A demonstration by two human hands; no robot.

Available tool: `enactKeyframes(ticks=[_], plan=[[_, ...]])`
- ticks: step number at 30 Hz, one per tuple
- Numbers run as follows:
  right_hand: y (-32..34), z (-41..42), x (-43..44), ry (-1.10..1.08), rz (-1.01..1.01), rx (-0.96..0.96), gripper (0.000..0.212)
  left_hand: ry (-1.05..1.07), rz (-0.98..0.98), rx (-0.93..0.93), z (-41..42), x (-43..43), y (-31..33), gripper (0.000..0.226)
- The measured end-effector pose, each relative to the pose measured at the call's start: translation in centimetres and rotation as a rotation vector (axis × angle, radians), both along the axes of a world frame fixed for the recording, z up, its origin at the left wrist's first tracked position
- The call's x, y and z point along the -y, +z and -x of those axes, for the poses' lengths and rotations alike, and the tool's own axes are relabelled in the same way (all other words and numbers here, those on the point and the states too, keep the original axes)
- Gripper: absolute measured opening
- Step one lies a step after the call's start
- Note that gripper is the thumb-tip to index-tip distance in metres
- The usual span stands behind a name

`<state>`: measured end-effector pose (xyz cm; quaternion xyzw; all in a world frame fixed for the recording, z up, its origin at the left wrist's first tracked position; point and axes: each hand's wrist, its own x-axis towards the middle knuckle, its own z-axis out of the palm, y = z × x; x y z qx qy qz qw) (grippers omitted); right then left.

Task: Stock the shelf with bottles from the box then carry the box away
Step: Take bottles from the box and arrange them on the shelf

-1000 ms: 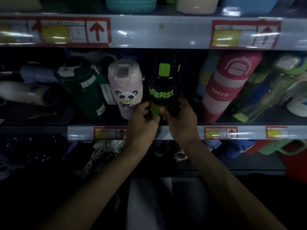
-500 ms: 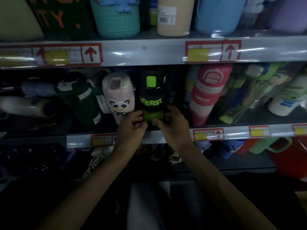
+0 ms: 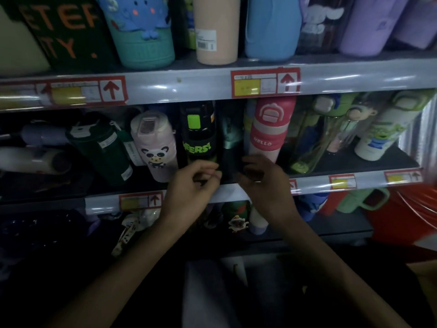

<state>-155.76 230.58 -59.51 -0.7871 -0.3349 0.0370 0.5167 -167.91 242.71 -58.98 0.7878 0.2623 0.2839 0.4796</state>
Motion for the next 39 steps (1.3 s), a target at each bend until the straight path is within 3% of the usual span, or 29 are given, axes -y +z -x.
enactKeyframes(ticks=[2,6,9,13,21,31,39], plan=[[0.3,-0.8,1.6,-0.040,-0.027,0.002,0.022,-0.024,0.001,0.039,-1.1,1.0,0.5,0.021],[0.4,-2.2,3.2,-0.137,-0.079,0.002,0.023,-0.045,0.050,0.097,-3.9,2.1,0.6,0.033],[0.5,-2.9,3.5,-0.183,-0.124,0.018,0.033,-0.078,0.084,0.105,-6.0,2.8,0.5,0.042],[0.1,-3.8,2.9,-0.196,-0.169,0.032,0.044,-0.069,0.071,0.123,-8.2,3.1,0.4,0.037],[-1.0,-6.3,1.2,-0.153,-0.098,0.027,0.066,-0.069,0.234,0.161,-10.7,2.6,0.3,0.054],[-1.6,-6.1,0.0,-0.188,-0.122,-0.063,0.053,-0.130,0.195,0.180,-9.9,2.6,-0.1,0.045],[-1.7,-4.9,0.8,-0.202,-0.209,-0.056,0.059,-0.129,0.193,0.240,-8.1,3.2,-0.5,0.036]])
